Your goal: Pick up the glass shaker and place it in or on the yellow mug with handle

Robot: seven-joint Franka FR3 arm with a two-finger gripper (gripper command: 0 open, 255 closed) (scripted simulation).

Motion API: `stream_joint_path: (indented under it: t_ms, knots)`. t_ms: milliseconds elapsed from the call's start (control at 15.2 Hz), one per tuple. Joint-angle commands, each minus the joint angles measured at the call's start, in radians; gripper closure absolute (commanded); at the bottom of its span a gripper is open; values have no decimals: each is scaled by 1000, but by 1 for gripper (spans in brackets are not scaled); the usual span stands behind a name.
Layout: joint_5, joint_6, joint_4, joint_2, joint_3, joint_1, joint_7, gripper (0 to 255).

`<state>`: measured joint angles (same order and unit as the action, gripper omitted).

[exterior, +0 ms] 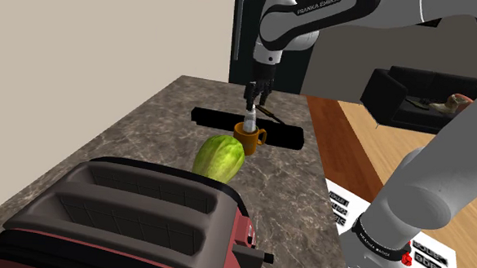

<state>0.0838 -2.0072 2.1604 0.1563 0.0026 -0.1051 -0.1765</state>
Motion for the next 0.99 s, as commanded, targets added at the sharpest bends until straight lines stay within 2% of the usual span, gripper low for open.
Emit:
stream_joint_path:
  t_ms: [0, 132, 396, 924]
  knots:
    - [0, 0, 0, 0, 0, 0, 0, 0]
    - [0, -1, 2, 0, 0, 0, 1, 0]
    - [-5, 126, -100, 25, -5, -4, 3, 0]
    - [-5, 126, -100, 25, -5, -4, 3, 0]
